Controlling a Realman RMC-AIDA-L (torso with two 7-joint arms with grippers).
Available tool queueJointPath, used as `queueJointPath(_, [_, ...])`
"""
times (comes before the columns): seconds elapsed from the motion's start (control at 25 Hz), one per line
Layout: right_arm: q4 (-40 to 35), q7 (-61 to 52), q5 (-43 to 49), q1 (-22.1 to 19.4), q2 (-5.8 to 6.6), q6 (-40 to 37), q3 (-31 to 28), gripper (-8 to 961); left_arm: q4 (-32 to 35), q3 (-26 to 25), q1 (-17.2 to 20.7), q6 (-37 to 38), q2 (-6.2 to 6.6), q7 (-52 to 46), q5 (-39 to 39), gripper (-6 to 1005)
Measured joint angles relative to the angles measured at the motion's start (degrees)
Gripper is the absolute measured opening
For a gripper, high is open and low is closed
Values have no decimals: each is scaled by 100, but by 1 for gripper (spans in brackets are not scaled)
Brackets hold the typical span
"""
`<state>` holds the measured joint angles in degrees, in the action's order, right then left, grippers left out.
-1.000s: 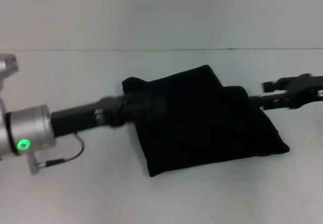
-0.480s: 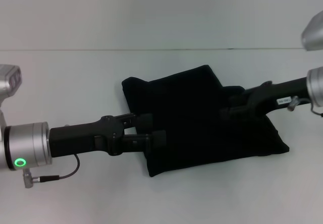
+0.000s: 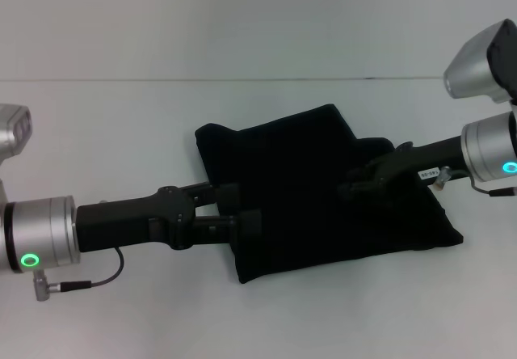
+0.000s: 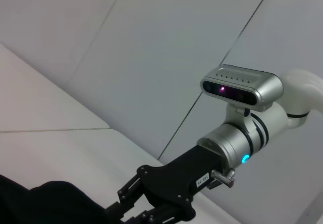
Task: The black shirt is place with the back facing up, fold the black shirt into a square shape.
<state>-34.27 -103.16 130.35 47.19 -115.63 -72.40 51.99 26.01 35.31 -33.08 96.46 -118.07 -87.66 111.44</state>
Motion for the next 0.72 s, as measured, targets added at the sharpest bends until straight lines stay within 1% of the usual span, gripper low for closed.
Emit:
queueJointPath(0.16, [0, -18, 0, 2, -63, 103, 144, 357, 3, 3, 2, -67, 4, 2, 0, 936])
queueJointPath(0.36, [21, -42, 0, 12, -139, 375, 469, 340, 1, 3, 4, -93, 4, 3, 0, 935])
queueJointPath(0.56, [3, -44, -29, 17, -155, 438, 529, 333, 6, 3, 4, -93, 4, 3, 1, 935])
queueJointPath(0.72, [-37, -46, -77, 7, -136, 426, 504, 168, 8, 3, 4, -101, 4, 4, 1, 936])
